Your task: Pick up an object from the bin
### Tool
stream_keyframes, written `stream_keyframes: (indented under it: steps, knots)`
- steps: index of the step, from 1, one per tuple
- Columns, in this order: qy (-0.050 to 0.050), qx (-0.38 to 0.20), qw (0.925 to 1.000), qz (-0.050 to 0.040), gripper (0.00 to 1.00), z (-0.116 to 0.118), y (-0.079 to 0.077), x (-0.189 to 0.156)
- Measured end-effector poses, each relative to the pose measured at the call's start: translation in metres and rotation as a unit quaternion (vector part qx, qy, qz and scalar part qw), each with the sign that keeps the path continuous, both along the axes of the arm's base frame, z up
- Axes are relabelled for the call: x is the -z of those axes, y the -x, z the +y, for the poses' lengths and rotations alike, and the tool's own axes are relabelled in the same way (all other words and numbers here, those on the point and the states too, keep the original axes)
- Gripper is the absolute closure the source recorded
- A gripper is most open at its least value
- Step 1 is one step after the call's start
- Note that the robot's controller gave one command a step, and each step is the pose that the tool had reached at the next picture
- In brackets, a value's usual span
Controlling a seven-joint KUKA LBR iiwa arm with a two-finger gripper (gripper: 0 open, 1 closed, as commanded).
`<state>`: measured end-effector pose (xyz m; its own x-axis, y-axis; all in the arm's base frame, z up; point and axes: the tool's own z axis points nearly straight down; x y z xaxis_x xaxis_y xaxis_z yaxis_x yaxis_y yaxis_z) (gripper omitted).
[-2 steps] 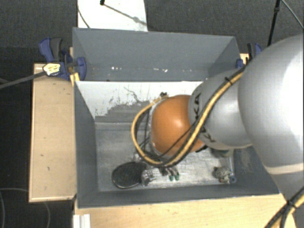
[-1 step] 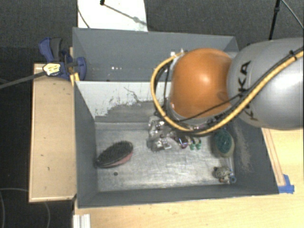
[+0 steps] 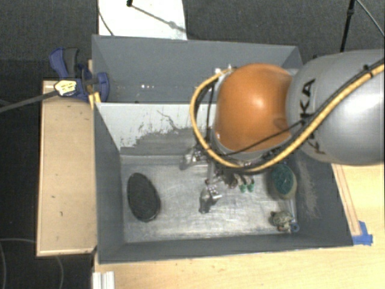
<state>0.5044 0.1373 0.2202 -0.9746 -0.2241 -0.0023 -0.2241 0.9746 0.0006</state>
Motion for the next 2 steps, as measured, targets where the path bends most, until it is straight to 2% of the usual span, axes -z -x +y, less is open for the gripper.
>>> stream_keyframes:
  steps: [1,2]
  knots:
    - [-0.002,0.147,0.9891,-0.0007,0.00,0.064,-0.023,0.028]
    - [0.000,0.094,0.9956,0.0003,0.00,0.063,-0.015,0.152]
